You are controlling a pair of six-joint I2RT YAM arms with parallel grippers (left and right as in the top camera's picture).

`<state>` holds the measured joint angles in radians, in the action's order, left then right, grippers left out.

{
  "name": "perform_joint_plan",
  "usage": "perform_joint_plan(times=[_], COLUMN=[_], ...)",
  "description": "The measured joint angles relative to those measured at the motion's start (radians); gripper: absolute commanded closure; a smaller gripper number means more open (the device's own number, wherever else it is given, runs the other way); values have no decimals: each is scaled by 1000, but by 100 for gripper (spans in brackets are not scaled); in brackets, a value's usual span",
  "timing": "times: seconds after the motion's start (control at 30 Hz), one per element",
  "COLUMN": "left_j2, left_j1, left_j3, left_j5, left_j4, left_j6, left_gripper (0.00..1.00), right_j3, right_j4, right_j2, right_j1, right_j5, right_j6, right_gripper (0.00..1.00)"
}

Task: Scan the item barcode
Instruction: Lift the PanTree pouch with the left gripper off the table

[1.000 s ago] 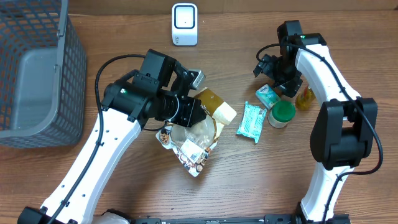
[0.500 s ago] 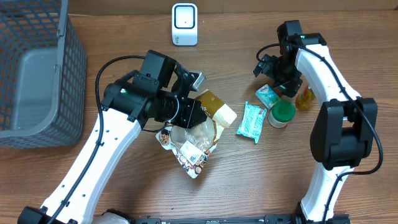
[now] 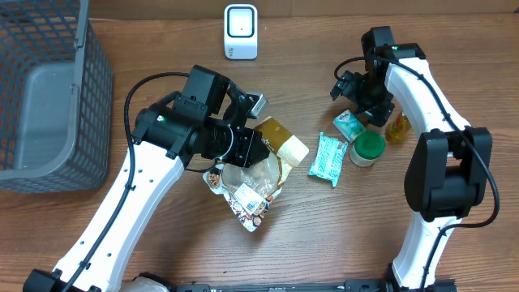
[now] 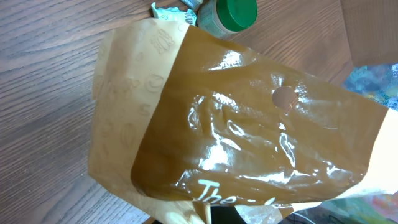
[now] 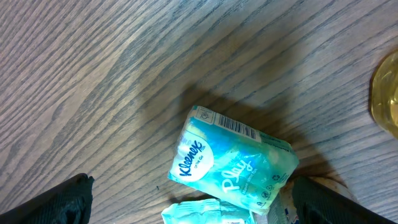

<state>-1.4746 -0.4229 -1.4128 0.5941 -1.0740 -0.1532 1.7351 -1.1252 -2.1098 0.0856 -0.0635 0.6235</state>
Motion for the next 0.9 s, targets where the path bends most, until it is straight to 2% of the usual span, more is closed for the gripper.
perform_joint_plan(times=[0.4, 0.53, 0.63, 0.9], left_j2=[0, 0, 0, 0], left_j1=[0, 0, 0, 0], left_j3=[0, 0, 0, 0], left_j5=[0, -1, -5, -32], left_j4=[1, 5, 19, 101], left_j6=[0, 0, 1, -14], left_gripper=[95, 89, 96, 96], right_j3=[0, 0, 0, 0], right_j4=[0, 0, 0, 0], right_j2=[0, 0, 0, 0], right_j1=[0, 0, 0, 0], right_j5=[0, 0, 0, 0], right_j6=[1, 0, 0, 0], right_gripper=[0, 0, 0, 0])
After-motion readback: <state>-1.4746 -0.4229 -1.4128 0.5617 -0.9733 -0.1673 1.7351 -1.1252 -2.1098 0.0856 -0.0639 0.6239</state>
